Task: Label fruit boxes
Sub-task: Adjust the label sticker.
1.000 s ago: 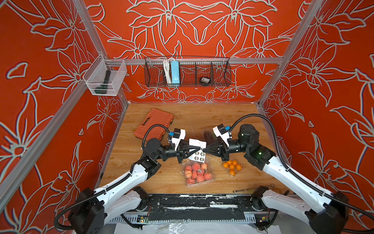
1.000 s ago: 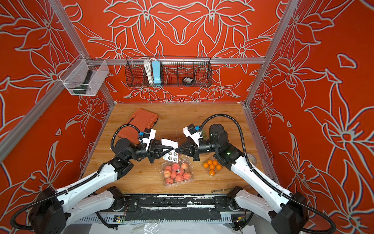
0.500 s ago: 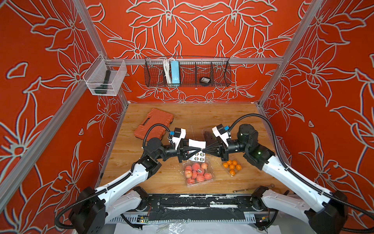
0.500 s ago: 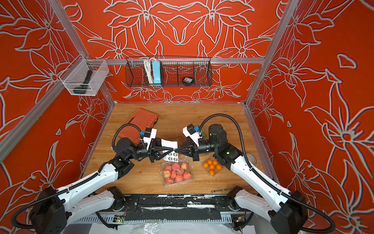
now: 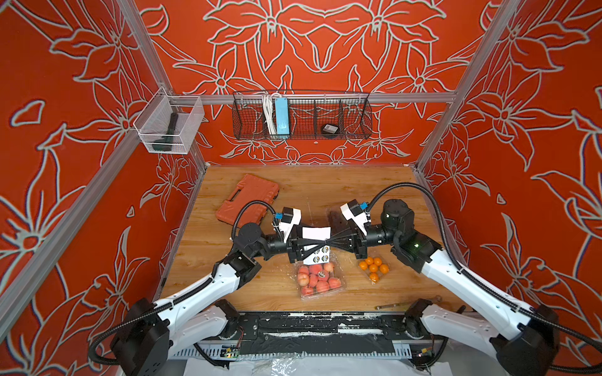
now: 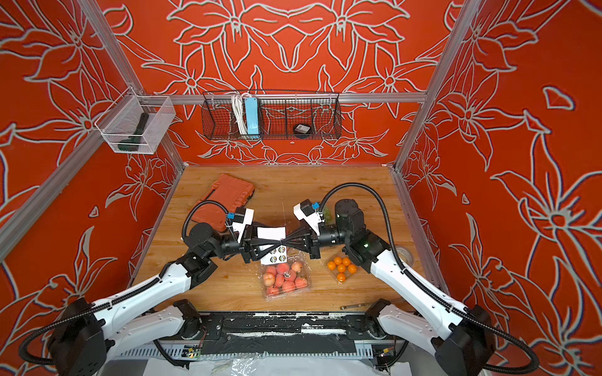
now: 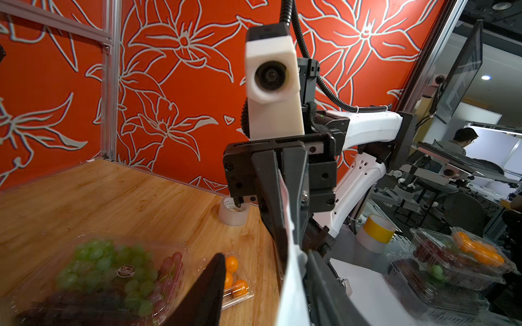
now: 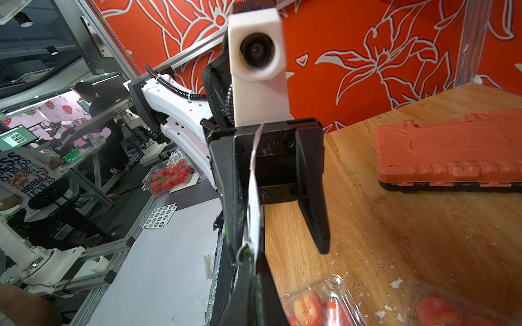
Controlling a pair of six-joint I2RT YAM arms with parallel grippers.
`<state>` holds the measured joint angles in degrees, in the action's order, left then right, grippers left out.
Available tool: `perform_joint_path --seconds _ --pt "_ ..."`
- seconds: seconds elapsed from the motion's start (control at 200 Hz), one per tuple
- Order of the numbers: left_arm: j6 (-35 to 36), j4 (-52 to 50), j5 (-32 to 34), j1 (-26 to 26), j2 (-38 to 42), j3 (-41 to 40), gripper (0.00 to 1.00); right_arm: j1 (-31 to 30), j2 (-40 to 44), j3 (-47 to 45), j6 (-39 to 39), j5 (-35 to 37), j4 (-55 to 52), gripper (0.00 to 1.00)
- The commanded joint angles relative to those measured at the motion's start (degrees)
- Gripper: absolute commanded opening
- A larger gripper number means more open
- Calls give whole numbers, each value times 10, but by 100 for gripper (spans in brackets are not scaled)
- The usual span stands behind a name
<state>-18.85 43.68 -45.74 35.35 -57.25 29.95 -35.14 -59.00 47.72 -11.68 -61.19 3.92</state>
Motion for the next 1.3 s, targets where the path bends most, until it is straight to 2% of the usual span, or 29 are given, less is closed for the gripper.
perform_joint_path --seconds 0.0,0.065,0.11,0.22,0.3,0.38,0.526,0.601,0.661,0.721,0.771,0.806,0.881,0.966,1.036,1.081,1.126,1.296 --pt "19 -4 -6 4 26 -7 60 -3 11 10 8 9 2 0" --pt "36 -16 -18 4 24 -9 77 -3 12 10 6 6 3 0" --pt "51 -28 -21 4 20 -9 85 -3 14 9 6 6 3 0" --pt "72 -33 -27 4 11 -12 86 -3 18 10 2 -1 4 0" --pt "67 -8 -44 4 -13 -15 76 -3 17 7 -5 -9 12 0" --pt "56 10 -54 4 -12 -18 58 -3 15 8 -2 -6 6 0" --pt "49 21 -59 4 -4 -22 34 -3 13 10 1 -3 1 0" --pt "51 13 -55 4 -2 -21 17 -3 11 10 1 -2 2 0" --pt "51 7 -47 4 1 -21 10 -3 9 11 0 -1 2 0" --pt "52 4 -35 4 1 -22 8 -3 9 11 -1 8 -1 0" --pt "52 3 -30 4 1 -21 0 -4 8 11 -8 29 -4 0" --pt "54 0 -30 4 1 -19 0 -4 8 12 -11 40 -8 0" --pt "51 -2 -23 4 1 -18 0 -4 9 12 -12 62 -18 13" --pt "50 -17 29 5 1 -19 0 -4 21 13 -19 137 -38 31" --pt "47 -48 118 4 26 -16 0 -6 54 0 -46 277 -49 49" --pt "41 -57 173 4 31 -18 0 -12 74 -7 -60 372 -63 56" --pt "37 -55 209 5 33 -22 0 -25 83 -2 -62 441 -85 61" --pt "23 -58 238 4 24 -15 0 -128 52 32 -44 615 -93 67"
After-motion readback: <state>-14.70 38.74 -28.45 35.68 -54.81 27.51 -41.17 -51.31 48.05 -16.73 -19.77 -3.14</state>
